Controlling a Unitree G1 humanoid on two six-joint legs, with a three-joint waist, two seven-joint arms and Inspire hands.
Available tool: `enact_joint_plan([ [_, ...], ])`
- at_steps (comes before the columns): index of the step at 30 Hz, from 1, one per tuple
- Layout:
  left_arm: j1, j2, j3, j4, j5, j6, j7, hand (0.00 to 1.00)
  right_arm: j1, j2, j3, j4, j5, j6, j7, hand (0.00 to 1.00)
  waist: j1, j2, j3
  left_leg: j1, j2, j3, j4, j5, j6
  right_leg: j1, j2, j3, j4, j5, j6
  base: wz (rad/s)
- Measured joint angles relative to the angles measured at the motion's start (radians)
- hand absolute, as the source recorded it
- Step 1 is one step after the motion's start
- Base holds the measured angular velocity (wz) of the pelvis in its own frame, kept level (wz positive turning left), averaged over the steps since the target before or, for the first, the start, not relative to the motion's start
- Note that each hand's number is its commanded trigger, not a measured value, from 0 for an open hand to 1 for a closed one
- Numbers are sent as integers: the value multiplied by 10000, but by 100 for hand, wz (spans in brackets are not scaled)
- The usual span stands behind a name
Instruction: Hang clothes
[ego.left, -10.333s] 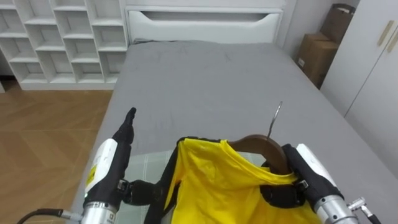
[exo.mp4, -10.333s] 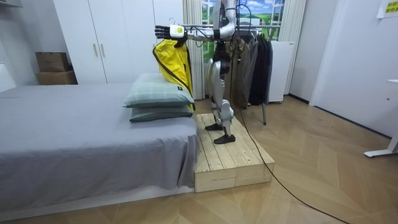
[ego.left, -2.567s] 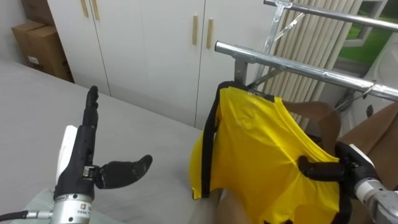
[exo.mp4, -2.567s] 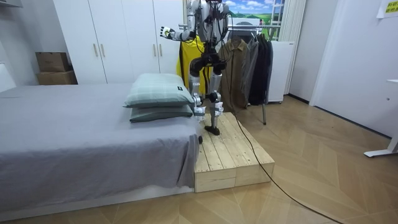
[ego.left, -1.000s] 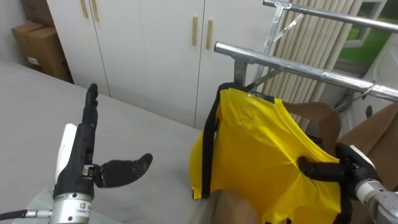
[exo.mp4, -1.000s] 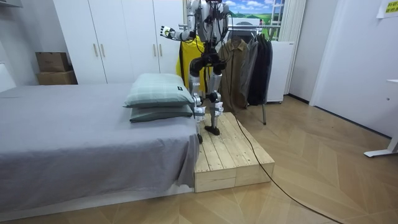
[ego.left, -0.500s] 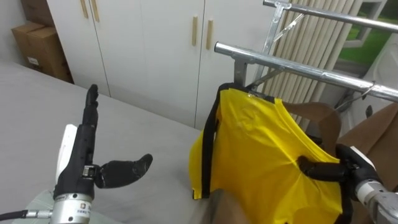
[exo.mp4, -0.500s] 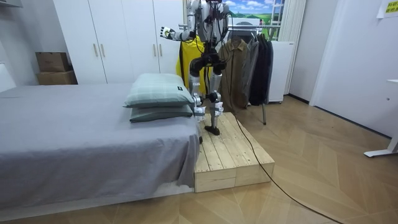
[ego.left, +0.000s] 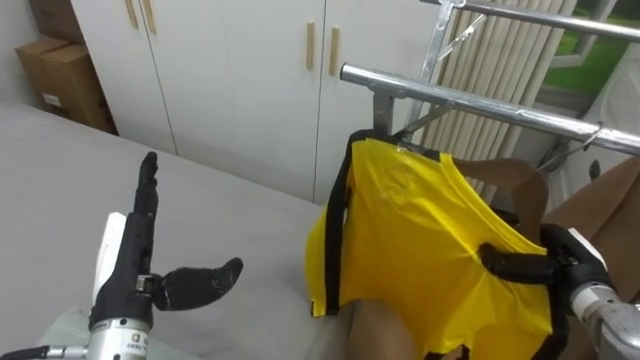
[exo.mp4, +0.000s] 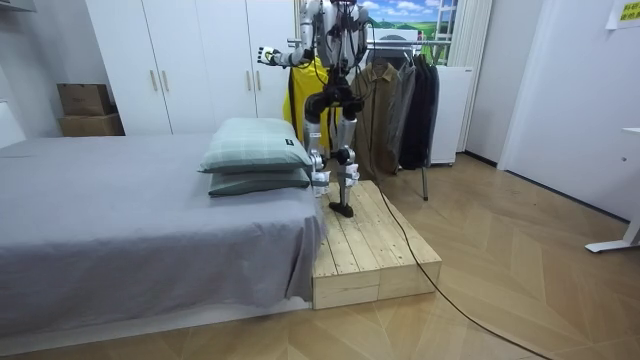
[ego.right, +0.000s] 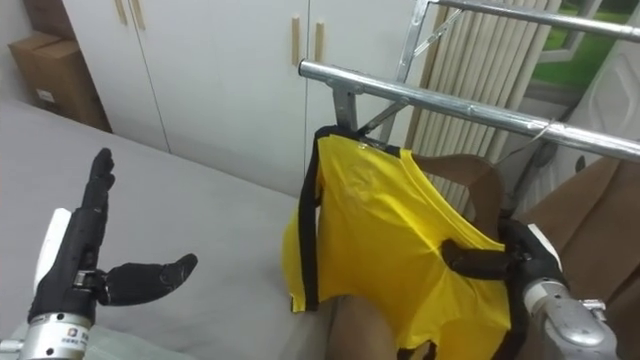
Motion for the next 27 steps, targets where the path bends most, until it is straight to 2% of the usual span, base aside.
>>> enact_joint_plan([
  [2,0,-4,1,5,25,1,43,0,9,33,-3,-83,1,0,-31,100,-12,-2,-4,-109,-143,-447,-51,-39,55,-11,-59,31,-11,0,0,0],
  [3,0,-6,-32,34,76,2,49,0,9,49,-6,-102,1,-5,-89,100,-27,-1,-3,-214,-292,-694,-67,-42,60,-25,-111,45,-15,-1,6,0],
  [4,0,-4,-79,51,118,2,62,0,9,52,-7,-102,2,-3,-116,100,-48,1,-4,-286,-362,-735,-75,-35,67,-37,-133,52,-15,0,38,0],
  [5,1,-1,-98,51,147,2,81,0,17,56,-8,-99,5,0,-130,100,-50,7,-26,-212,-354,-680,-47,-11,101,-66,-127,43,-14,-7,68,-7],
  [6,4,12,-121,52,169,3,172,0,12,71,-8,-101,7,-3,-161,100,-36,23,-22,-153,-311,-400,-90,4,130,-166,-88,-44,-11,-5,102,-16],
  [7,24,20,-122,52,163,4,291,0,13,126,-2,-95,6,-6,-178,100,-27,16,-24,-111,-285,-29,-89,-14,160,-165,-99,-230,-27,1,116,-19],
  [8,24,20,-130,51,162,4,327,0,12,135,4,-93,5,-6,-180,100,-25,16,-24,-93,-279,91,-88,-26,179,-165,-121,-456,-29,2,117,-22],
  [9,23,19,-144,49,162,3,361,0,11,137,8,-95,2,-21,-185,100,-20,17,-25,-77,-281,144,-84,-49,211,-161,-174,-845,-36,2,117,-20],
  [14,16,20,-148,46,148,3,349,0,8,131,5,-96,-32,-21,-227,100,-139,33,-24,-81,-283,101,-96,-94,277,-183,-182,-877,-50,-28,171,-5],
  [15,15,20,-148,46,145,3,349,0,9,130,-9,-84,-31,-11,-230,95,-147,33,-24,-79,-283,106,-96,-94,277,-182,-193,-995,-82,-41,194,6],
  [16,16,20,-149,46,145,3,349,0,9,125,-18,-67,-30,-5,-238,73,-181,36,-23,-84,-283,112,-97,-94,277,-171,-206,-1061,-169,-52,213,9],
  [17,16,20,-150,45,145,3,349,0,11,123,-22,-56,-30,-2,-243,30,-191,38,-22,-85,-281,114,-97,-94,277,-168,-211,-1094,-178,-63,231,12],
  [18,15,20,-149,32,145,3,350,0,11,121,-24,-45,-25,11,-271,0,-179,46,-27,-84,-280,136,-97,-92,278,-167,-214,-1094,-177,-66,231,8],
  [22,15,20,-149,13,151,1,361,0,17,127,-15,-39,-6,3,-396,0,-149,82,-42,-84,-275,368,-90,-90,279,-160,-213,-1058,-171,-26,148,1],
  [27,15,19,-151,-9,151,1,361,0,65,130,-11,-42,28,-85,-467,0,-148,78,-44,-83,-290,374,-75,-90,279,-134,-212,-972,-135,-19,137,-4],
])
